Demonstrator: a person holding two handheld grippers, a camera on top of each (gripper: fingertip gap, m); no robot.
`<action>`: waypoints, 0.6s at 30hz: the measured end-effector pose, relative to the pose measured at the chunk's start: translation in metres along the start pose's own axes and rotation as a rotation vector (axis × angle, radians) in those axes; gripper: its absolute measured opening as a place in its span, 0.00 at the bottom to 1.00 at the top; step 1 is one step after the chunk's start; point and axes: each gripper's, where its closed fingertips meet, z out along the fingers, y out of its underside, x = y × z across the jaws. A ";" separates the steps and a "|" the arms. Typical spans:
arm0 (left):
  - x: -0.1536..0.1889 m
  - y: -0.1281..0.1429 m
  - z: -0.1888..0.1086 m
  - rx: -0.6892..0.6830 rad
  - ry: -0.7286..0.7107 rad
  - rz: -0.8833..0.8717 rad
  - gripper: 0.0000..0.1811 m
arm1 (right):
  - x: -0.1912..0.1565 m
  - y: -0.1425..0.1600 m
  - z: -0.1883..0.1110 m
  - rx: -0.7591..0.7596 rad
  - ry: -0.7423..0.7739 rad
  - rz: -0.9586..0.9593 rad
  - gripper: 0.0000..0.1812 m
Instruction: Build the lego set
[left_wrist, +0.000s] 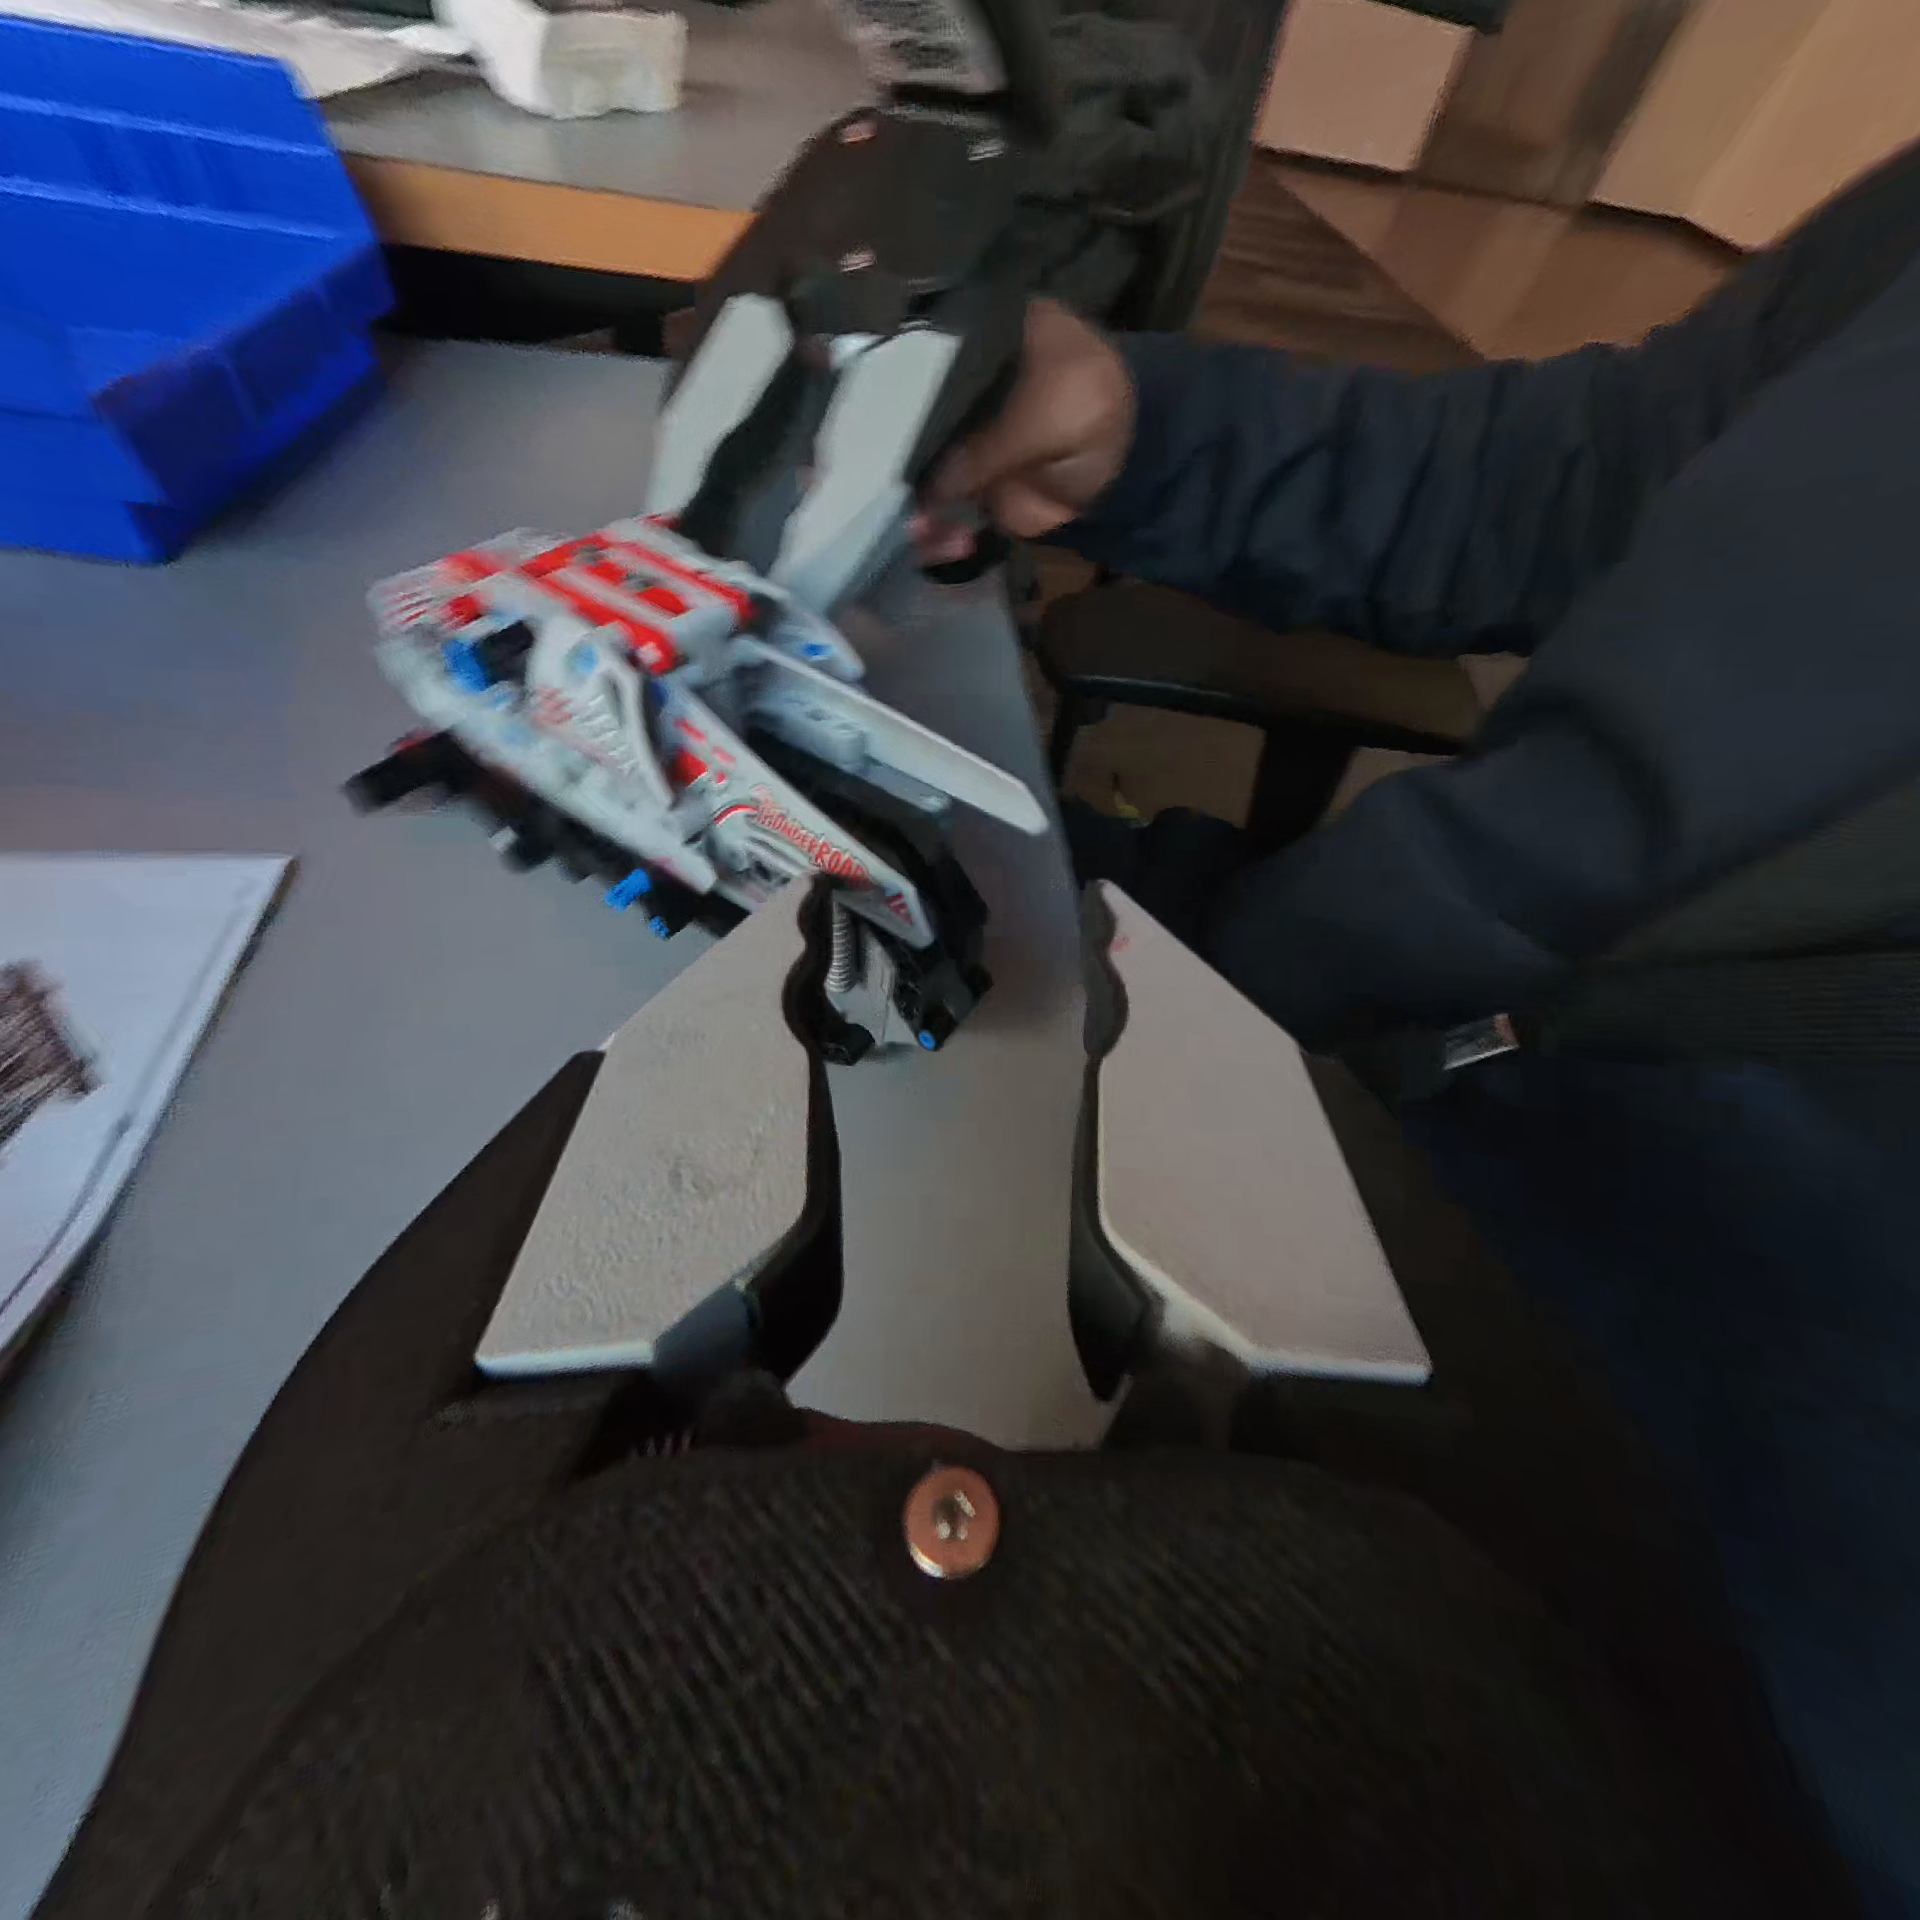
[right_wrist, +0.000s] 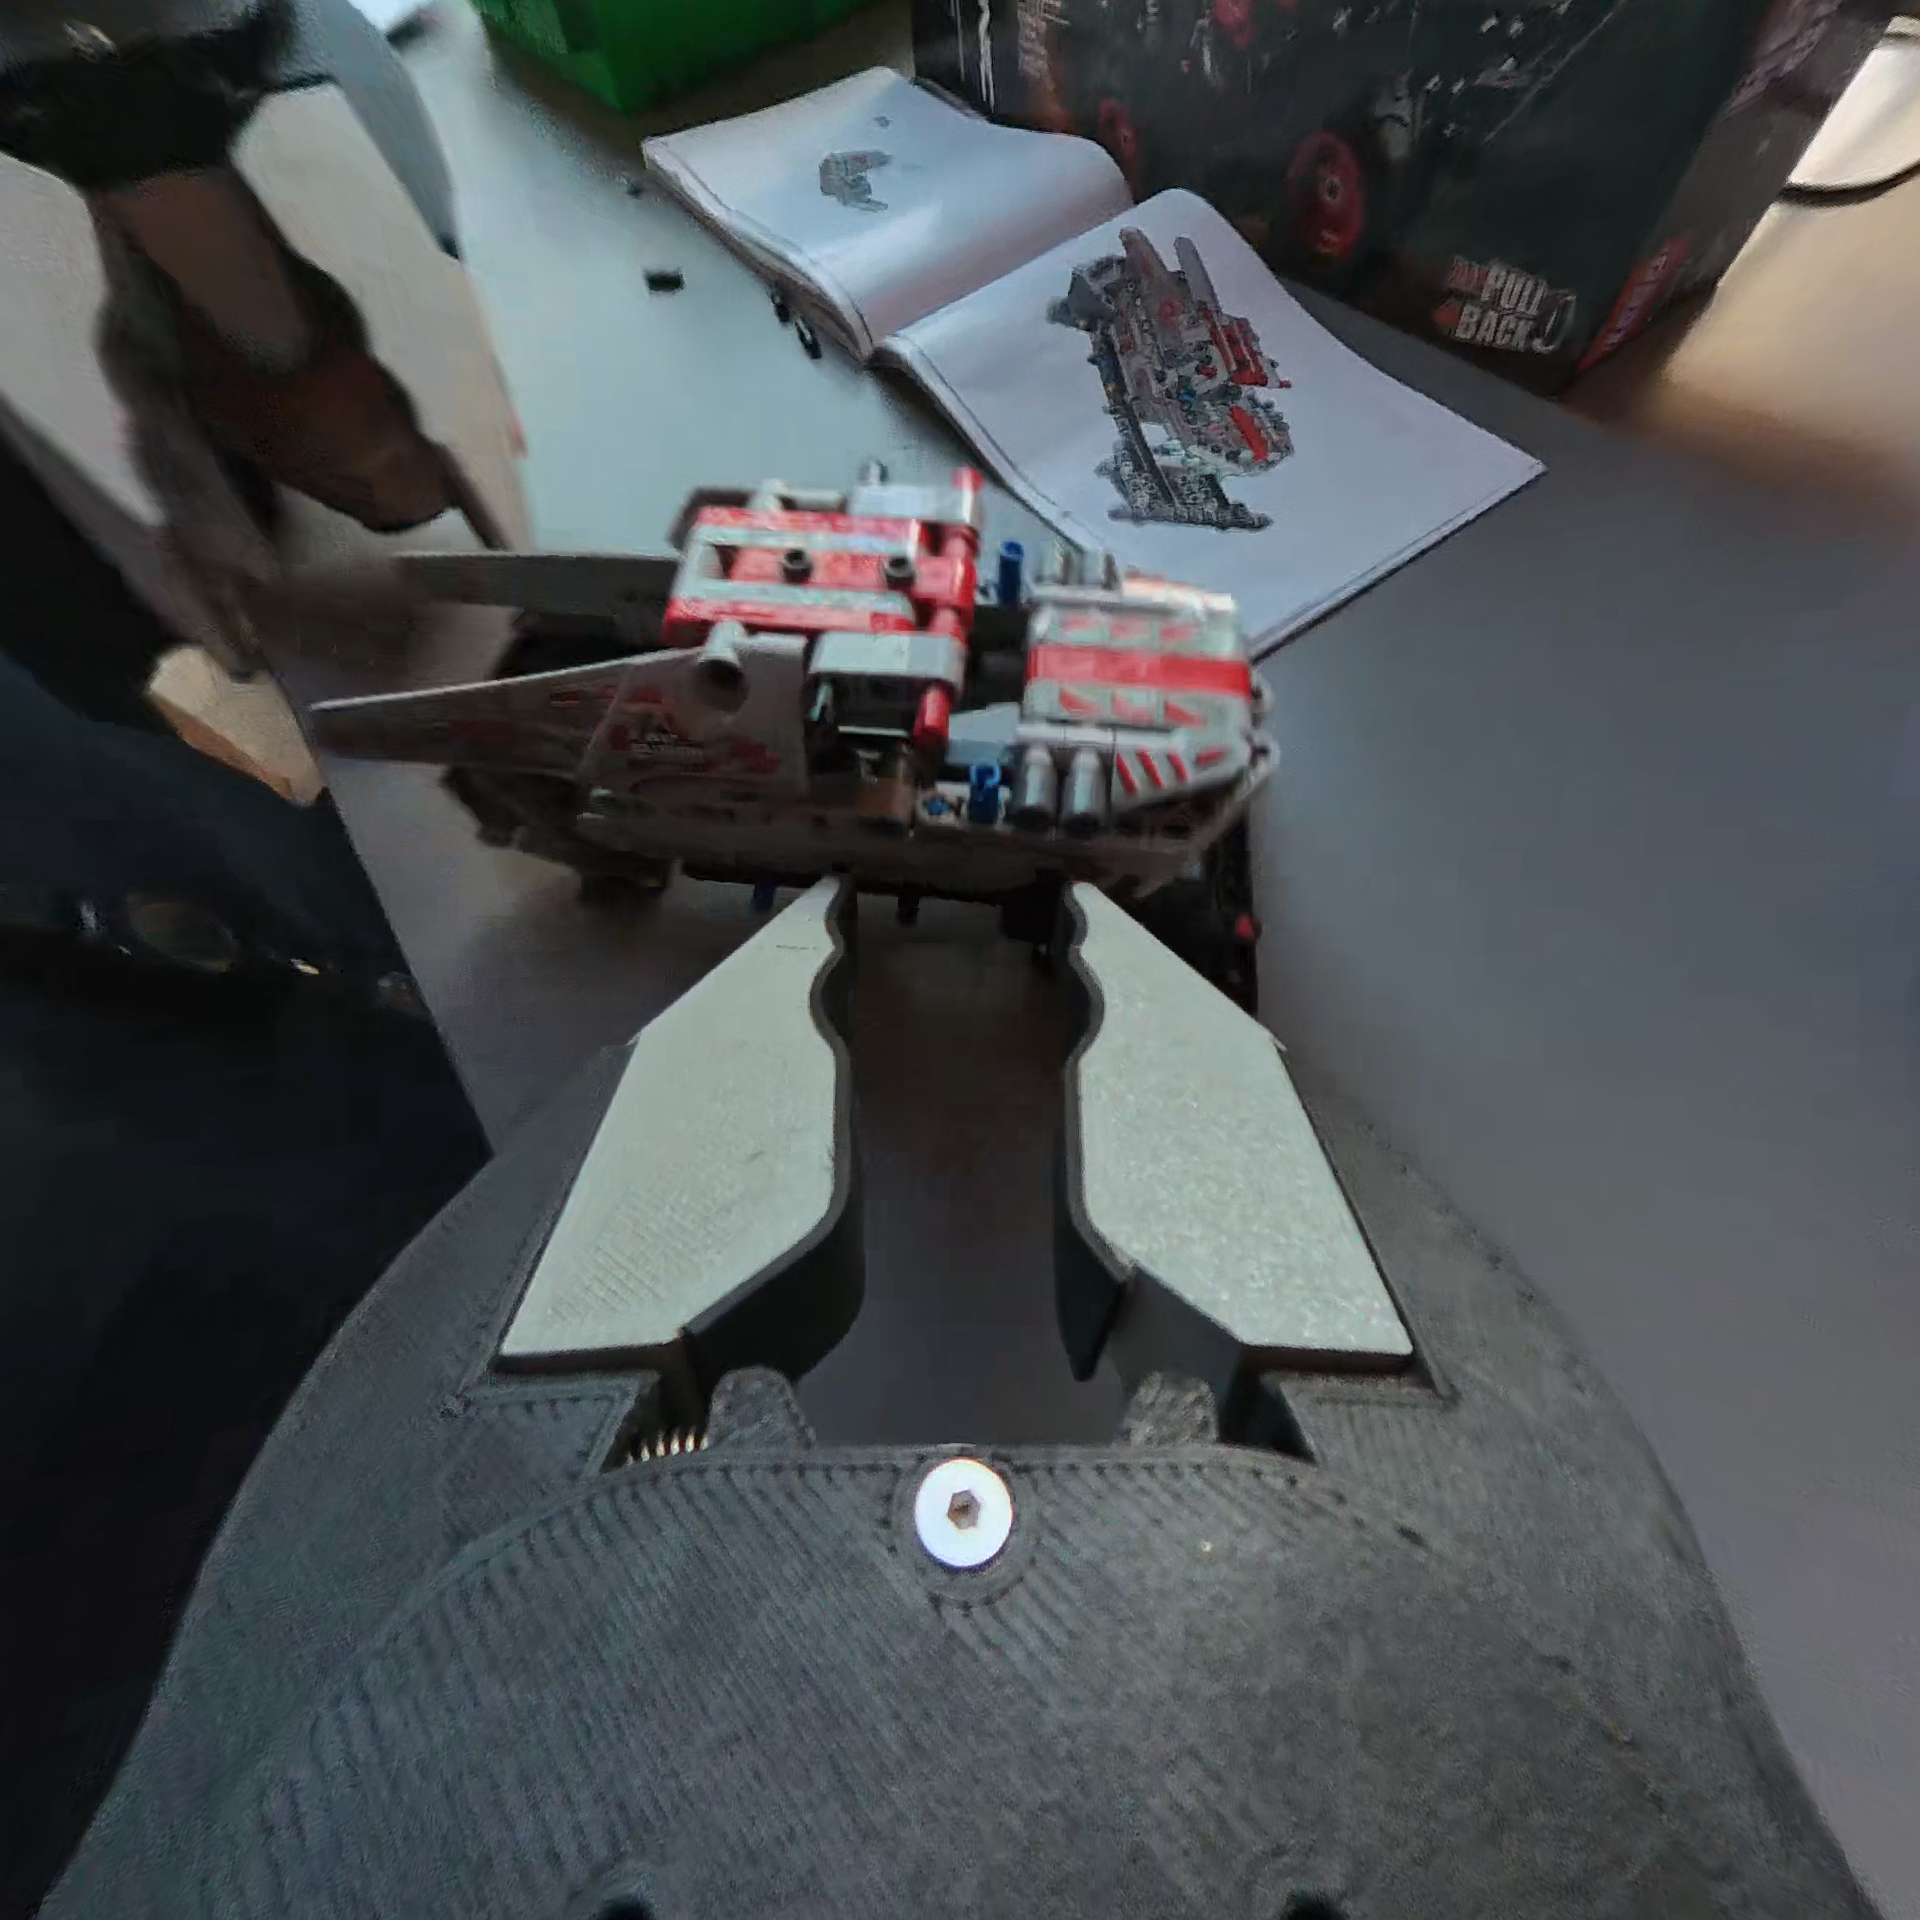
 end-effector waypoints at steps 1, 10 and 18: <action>0.009 -0.003 0.006 0.018 0.041 0.014 0.24 | 0.013 0.004 0.001 -0.024 0.037 0.009 0.20; -0.029 0.016 -0.020 -0.039 -0.104 -0.044 0.24 | 0.009 -0.016 -0.035 0.091 -0.069 0.202 0.27; -0.049 0.033 -0.019 -0.081 -0.169 -0.146 0.22 | -0.032 0.002 -0.036 0.066 -0.243 0.259 0.27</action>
